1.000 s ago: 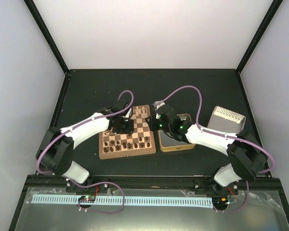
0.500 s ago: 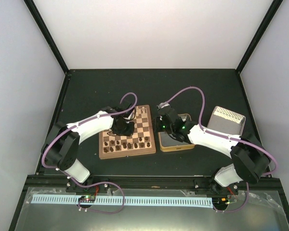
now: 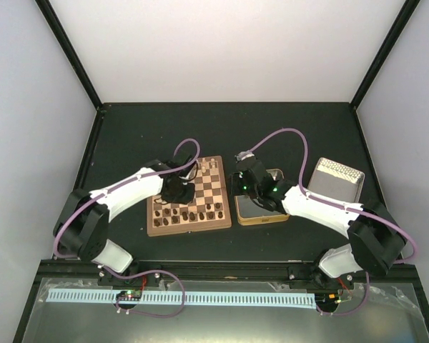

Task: Set up the chess pieces on the board
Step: Move the chess piece to the chessboard.

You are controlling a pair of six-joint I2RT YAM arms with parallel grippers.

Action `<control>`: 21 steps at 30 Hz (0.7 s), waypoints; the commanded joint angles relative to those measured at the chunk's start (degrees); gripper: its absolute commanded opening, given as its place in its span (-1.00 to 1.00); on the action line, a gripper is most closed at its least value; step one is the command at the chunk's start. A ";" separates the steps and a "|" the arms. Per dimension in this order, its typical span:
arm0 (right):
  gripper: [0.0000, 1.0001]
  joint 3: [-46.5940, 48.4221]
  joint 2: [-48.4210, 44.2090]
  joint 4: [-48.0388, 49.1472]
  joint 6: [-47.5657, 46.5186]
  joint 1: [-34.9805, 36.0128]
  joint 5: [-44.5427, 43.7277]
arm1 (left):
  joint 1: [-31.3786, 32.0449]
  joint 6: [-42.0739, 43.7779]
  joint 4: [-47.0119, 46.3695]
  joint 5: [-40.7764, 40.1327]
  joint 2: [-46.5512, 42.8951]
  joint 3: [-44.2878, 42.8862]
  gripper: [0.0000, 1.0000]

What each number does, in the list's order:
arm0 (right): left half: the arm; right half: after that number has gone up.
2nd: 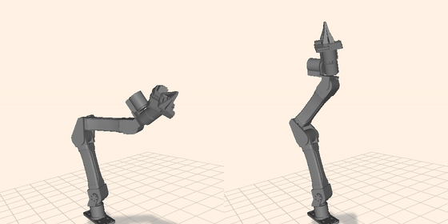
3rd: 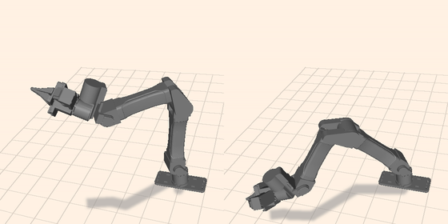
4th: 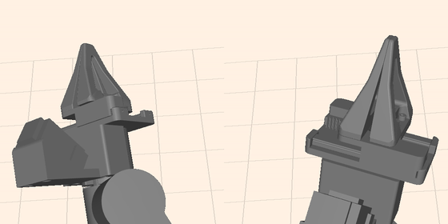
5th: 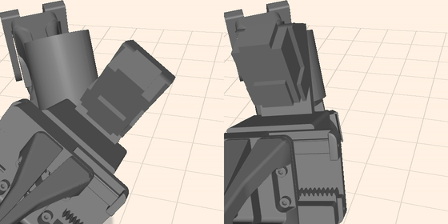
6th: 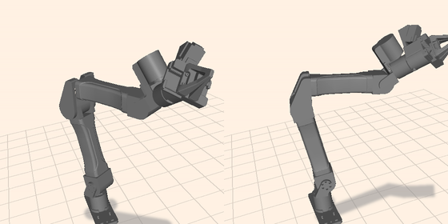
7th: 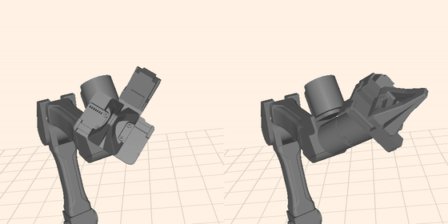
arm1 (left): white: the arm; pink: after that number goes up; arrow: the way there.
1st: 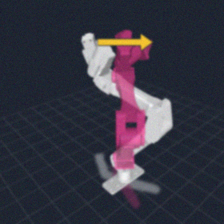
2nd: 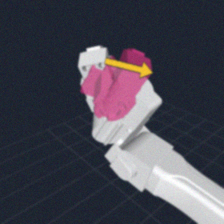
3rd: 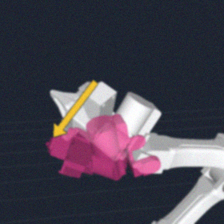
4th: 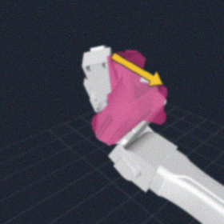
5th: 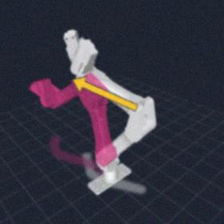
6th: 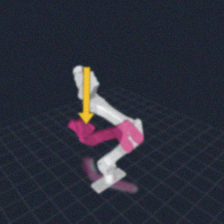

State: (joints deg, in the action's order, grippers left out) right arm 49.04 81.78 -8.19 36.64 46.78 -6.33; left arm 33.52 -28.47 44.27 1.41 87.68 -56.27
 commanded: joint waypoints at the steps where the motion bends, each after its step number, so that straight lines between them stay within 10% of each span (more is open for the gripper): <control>1: -0.52 0.18 -0.73 0.24 1.12 -0.36 -0.09 | 0.36 1.77 5.69 -2.66 -4.21 1.41 -0.95; 21: -0.53 0.36 0.75 -0.26 1.41 -0.32 0.97 | 0.32 5.31 5.22 3.35 -0.97 2.32 -0.86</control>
State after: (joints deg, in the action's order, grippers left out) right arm 49.04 81.82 -8.32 37.63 46.78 -5.39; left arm 33.52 -24.03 48.66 3.90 85.73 -53.47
